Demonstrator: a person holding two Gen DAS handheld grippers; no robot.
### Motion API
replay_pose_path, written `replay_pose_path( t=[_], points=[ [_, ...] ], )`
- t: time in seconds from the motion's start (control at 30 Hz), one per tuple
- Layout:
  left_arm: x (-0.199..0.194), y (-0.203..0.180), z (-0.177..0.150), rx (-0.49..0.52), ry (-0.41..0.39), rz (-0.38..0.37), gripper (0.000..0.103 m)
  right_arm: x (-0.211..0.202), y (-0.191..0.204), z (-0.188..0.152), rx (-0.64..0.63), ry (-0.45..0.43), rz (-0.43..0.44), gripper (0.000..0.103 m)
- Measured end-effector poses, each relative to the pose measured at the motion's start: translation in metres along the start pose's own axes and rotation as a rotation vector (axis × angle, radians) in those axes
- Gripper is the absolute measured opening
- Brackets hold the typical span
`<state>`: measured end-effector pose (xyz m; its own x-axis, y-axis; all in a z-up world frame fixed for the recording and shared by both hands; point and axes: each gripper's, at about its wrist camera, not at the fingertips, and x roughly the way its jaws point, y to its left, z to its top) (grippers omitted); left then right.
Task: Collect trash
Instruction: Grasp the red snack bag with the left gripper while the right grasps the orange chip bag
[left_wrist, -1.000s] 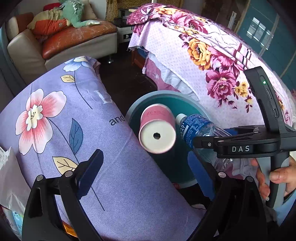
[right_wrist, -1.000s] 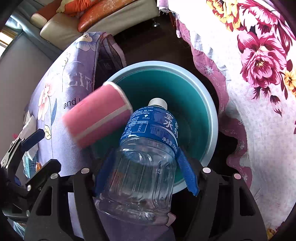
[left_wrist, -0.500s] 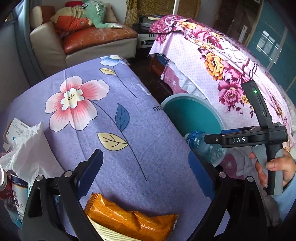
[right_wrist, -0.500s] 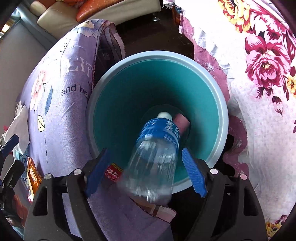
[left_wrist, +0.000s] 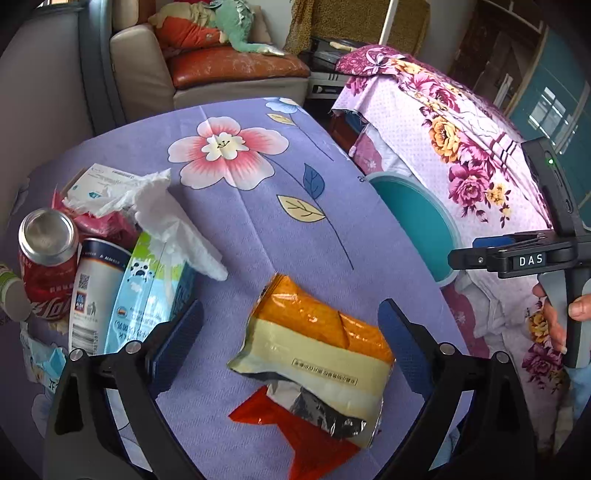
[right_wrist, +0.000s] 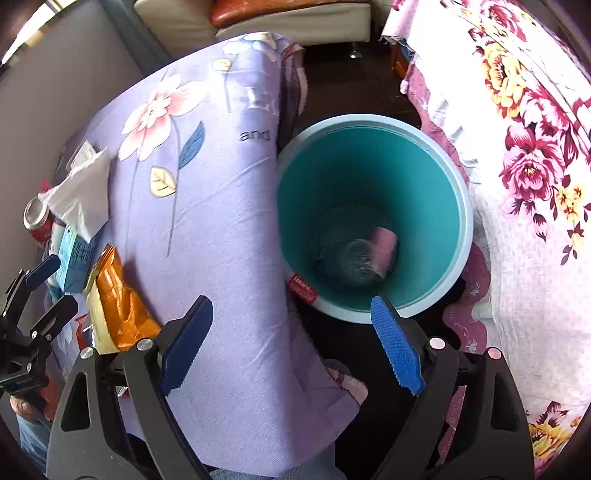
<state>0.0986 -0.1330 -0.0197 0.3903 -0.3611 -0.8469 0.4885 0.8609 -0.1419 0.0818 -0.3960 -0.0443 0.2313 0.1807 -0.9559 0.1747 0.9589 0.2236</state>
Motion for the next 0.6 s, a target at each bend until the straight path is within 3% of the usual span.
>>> replay_pose_path(
  t=[0.3, 0.6],
  points=[
    [-0.02, 0.021, -0.055, -0.025, 0.037, 0.0, 0.097, -0.015, 0.064, -0.03, -0.171, 0.018, 0.002, 0.083],
    [-0.006, 0.025, -0.087, -0.001, 0.089, 0.033, 0.097, -0.007, 0.1, -0.04, -0.234, 0.042, 0.008, 0.083]
  ],
)
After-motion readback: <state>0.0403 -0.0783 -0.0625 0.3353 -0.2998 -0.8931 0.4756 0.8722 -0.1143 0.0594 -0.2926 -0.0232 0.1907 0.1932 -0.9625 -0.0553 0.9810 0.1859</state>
